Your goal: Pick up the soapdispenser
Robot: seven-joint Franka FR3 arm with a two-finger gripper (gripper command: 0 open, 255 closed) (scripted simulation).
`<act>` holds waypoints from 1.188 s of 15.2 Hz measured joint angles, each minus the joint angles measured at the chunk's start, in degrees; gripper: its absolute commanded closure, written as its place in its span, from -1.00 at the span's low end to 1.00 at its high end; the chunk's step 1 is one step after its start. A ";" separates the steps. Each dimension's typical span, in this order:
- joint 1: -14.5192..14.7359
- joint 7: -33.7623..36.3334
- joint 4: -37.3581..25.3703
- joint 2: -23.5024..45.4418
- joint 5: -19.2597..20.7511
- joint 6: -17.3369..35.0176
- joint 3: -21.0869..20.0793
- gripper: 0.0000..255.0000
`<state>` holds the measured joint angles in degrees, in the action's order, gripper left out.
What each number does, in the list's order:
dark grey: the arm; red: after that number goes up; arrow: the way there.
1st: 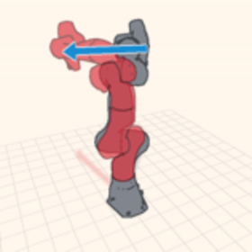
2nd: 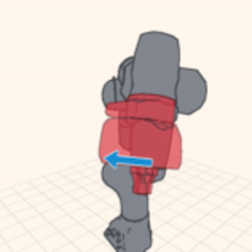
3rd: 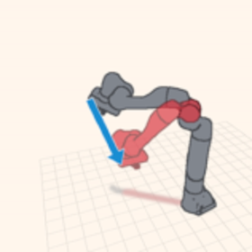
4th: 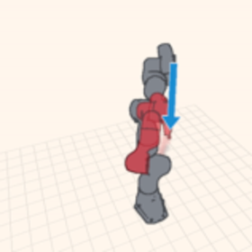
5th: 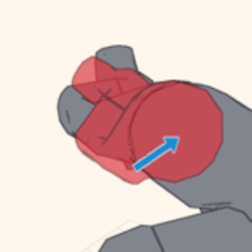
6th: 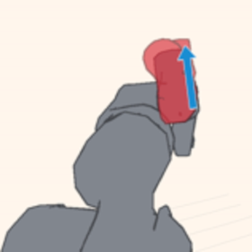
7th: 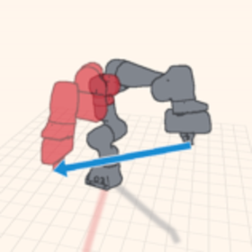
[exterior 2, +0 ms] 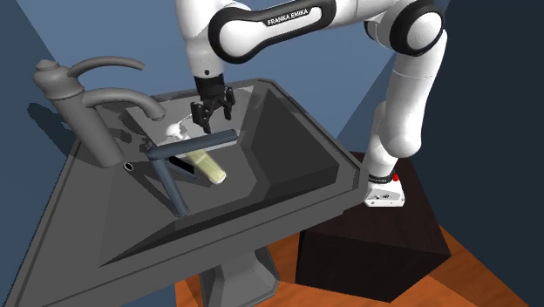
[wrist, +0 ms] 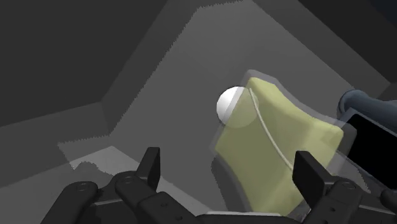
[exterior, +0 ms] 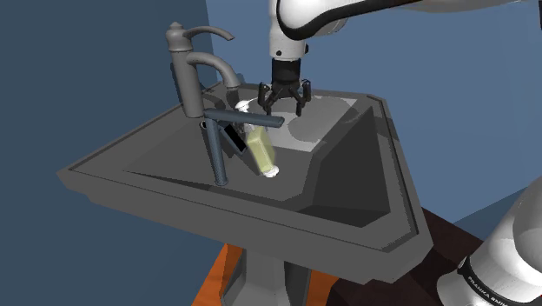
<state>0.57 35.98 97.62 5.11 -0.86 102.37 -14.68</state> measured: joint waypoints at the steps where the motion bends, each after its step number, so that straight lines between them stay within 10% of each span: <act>1: 0.22 1.40 -3.16 2.69 0.68 -0.52 0.00 -1.00; 9: 3.74 11.13 -28.29 23.32 5.08 -6.28 1.30 -1.00; 17: 3.50 11.67 -23.51 23.77 5.12 0.03 1.48 -1.00; 18: 3.48 11.66 -23.36 23.81 5.13 0.23 1.49 1.00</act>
<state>4.05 47.65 74.26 28.91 4.27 102.60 -13.19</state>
